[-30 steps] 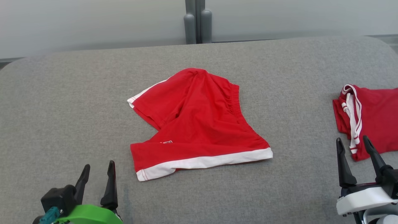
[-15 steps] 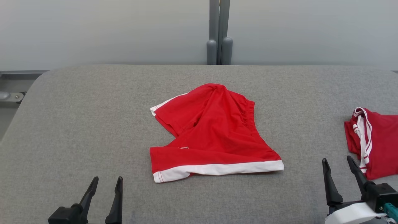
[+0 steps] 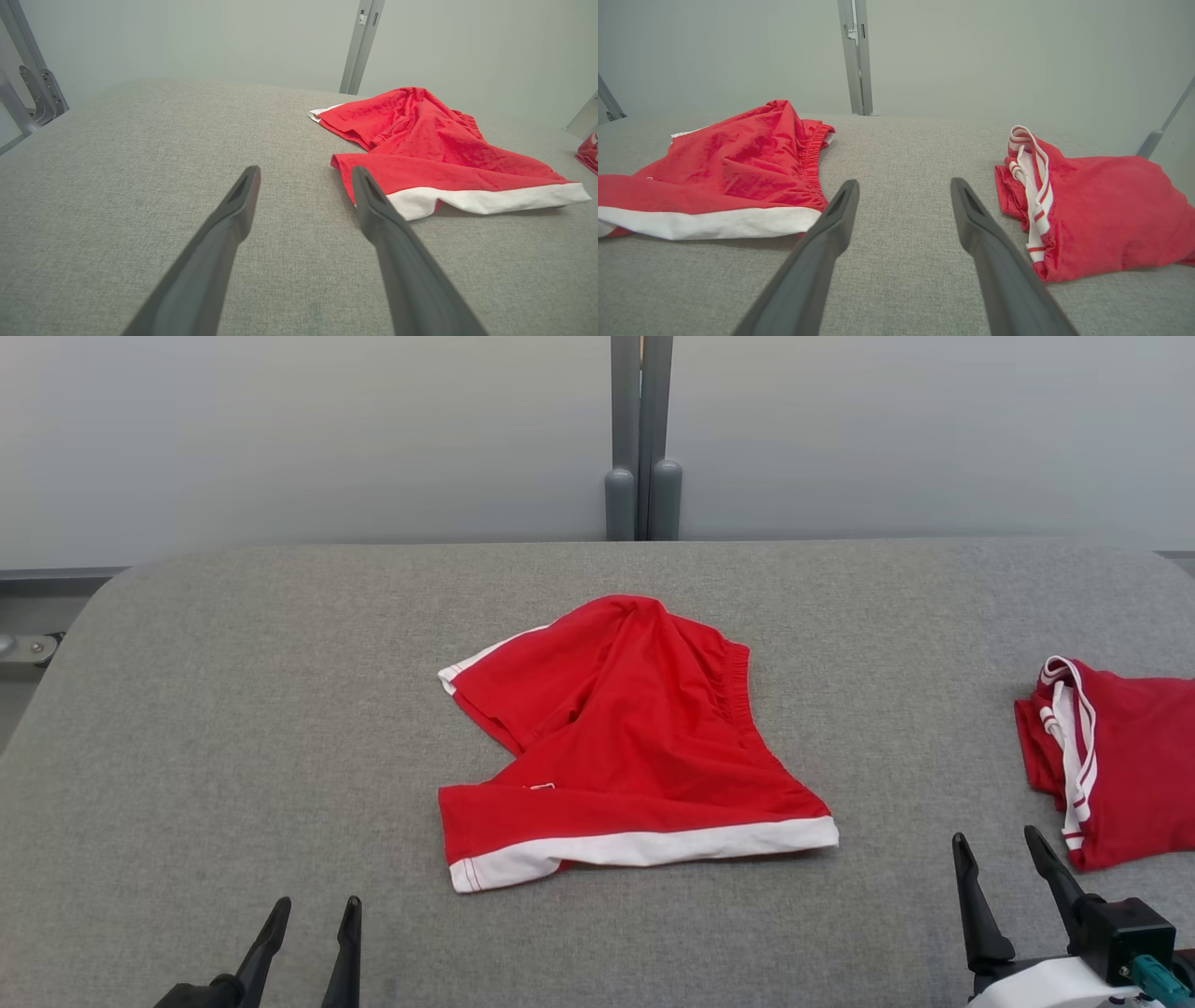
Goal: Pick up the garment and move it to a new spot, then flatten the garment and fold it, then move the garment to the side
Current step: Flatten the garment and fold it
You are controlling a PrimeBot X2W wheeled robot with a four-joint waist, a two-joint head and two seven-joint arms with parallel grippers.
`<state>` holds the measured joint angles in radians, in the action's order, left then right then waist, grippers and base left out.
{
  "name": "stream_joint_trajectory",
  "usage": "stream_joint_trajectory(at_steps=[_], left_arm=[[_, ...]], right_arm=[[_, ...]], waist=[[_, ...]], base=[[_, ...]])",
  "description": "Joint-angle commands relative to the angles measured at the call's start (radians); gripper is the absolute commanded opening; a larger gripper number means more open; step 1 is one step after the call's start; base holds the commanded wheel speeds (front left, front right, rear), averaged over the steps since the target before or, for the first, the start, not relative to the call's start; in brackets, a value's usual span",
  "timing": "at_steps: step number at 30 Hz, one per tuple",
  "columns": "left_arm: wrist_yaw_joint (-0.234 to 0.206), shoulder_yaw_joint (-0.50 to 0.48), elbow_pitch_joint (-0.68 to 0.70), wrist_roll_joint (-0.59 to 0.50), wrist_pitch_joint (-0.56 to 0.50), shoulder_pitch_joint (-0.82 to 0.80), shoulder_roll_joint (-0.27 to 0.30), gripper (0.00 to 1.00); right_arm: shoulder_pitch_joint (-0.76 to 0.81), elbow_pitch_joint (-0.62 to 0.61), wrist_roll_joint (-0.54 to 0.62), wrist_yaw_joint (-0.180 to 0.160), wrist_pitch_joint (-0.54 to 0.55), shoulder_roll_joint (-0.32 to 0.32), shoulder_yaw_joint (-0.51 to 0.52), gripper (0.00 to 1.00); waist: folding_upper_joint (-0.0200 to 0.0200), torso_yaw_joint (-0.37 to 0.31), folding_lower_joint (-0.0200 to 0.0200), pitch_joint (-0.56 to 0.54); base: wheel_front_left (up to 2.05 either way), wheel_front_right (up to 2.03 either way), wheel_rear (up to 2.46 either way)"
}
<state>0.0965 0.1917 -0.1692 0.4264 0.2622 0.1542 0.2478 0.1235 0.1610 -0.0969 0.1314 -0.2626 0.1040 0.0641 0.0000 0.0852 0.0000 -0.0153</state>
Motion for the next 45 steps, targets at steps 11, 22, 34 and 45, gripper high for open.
stream_joint_trajectory(at_steps=[11, 22, 34, 45], left_arm=[[0.031, -0.042, -0.022, -0.056, 0.003, 0.005, -0.045, 1.0], [0.035, -0.022, -0.027, -0.061, 0.003, 0.003, -0.051, 1.0], [0.035, 0.088, 0.062, 0.031, -0.288, -0.082, -0.026, 1.0], [0.036, 0.186, -0.033, 0.062, -0.364, -0.227, -0.042, 1.0]], right_arm=[[-0.009, 0.005, 0.0, -0.002, -0.003, 0.003, -0.006, 1.0], [-0.036, 0.01, -0.03, -0.002, -0.003, -0.004, -0.048, 1.0], [-0.236, 0.093, -0.184, -0.002, 0.31, 0.171, -0.31, 1.0], [-0.363, 0.213, -0.27, -0.002, 0.4, 0.187, -0.434, 1.0]], waist=[[0.0, -0.002, 0.0, 0.003], [0.0, -0.01, 0.0, 0.012], [0.0, -0.018, 0.0, 0.097], [0.0, 0.009, 0.0, 0.156]], base=[[0.0, 0.0, 0.0], [0.0, 0.0, 0.0], [0.0, 0.0, 0.0], [0.0, 0.0, 0.0]])
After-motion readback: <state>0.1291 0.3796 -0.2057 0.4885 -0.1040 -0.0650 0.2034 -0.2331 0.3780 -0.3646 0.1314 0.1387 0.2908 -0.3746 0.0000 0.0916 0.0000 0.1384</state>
